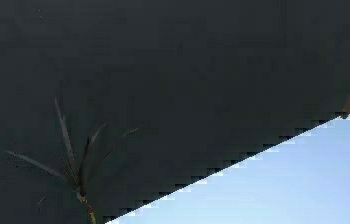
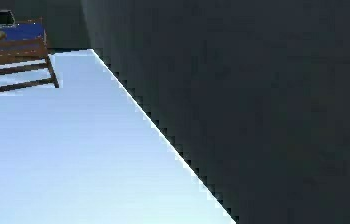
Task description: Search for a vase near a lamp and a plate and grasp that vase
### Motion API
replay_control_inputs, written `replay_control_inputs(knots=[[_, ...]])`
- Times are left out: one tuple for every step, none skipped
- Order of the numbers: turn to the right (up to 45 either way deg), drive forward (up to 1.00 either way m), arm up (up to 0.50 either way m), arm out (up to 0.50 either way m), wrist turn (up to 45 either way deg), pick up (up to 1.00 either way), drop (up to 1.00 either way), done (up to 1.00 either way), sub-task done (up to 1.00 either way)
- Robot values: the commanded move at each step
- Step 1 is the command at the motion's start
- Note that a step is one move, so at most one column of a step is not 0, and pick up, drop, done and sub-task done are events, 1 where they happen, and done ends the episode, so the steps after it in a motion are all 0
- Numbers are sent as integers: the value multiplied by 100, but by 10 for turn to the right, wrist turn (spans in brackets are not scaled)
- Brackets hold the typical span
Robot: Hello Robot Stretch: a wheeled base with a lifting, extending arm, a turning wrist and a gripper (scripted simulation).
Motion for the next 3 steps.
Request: replay_control_inputs(knots=[[-450,0,0,0,0,0,0,0,0],[-450,0,0,0,0,0,0,0,0],[-210,0,0,0,0,0,0,0,0]])
